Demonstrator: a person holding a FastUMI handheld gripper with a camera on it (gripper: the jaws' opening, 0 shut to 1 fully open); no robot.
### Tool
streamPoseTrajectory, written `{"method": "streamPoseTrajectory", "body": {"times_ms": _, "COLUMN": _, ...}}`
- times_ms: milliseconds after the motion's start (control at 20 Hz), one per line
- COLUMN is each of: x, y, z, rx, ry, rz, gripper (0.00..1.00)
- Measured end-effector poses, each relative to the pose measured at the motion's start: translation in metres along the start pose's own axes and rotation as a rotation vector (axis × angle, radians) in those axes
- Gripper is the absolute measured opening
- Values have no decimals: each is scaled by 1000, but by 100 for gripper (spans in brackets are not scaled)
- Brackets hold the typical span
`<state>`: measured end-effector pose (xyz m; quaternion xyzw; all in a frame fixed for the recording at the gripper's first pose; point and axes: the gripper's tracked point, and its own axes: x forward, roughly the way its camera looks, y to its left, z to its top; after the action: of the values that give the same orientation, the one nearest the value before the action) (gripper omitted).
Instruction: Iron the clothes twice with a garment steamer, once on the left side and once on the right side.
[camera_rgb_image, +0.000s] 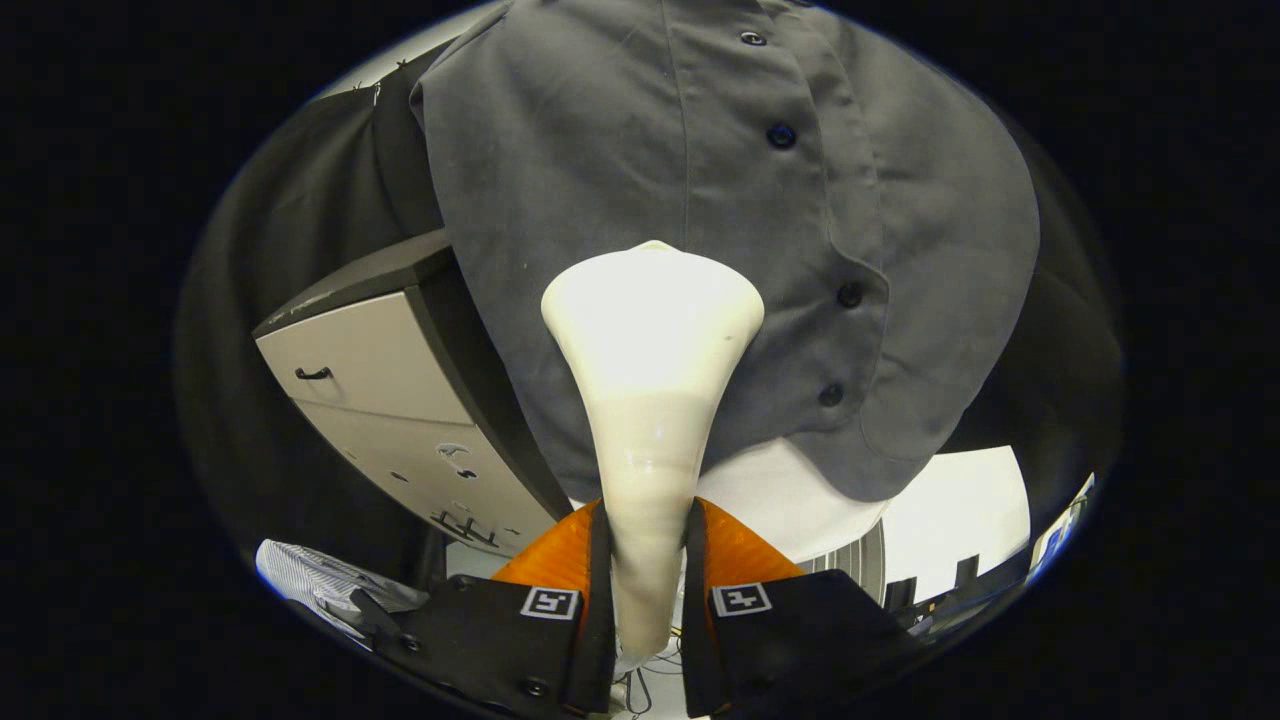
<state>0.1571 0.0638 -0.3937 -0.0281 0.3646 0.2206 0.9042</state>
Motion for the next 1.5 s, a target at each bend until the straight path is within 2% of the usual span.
{"method": "streamPoseTrajectory", "body": {"times_ms": 400, "x": -4, "y": -2, "z": -28, "rx": 23, "ry": 51, "rz": -4, "gripper": 35}}
{"method": "streamPoseTrajectory", "body": {"times_ms": 600, "x": -30, "y": 2, "z": -16, "rx": 13, "ry": 21, "rz": 3, "gripper": 35}}
{"method": "streamPoseTrajectory", "body": {"times_ms": 900, "x": -97, "y": -3, "z": 49, "rx": 12, "ry": -99, "rz": 12, "gripper": 35}}
{"method": "streamPoseTrajectory", "body": {"times_ms": 1250, "x": -188, "y": -27, "z": 140, "rx": 7, "ry": -273, "rz": -29, "gripper": 34}}
{"method": "streamPoseTrajectory", "body": {"times_ms": 1500, "x": -226, "y": -62, "z": 184, "rx": 15, "ry": -355, "rz": -83, "gripper": 34}}
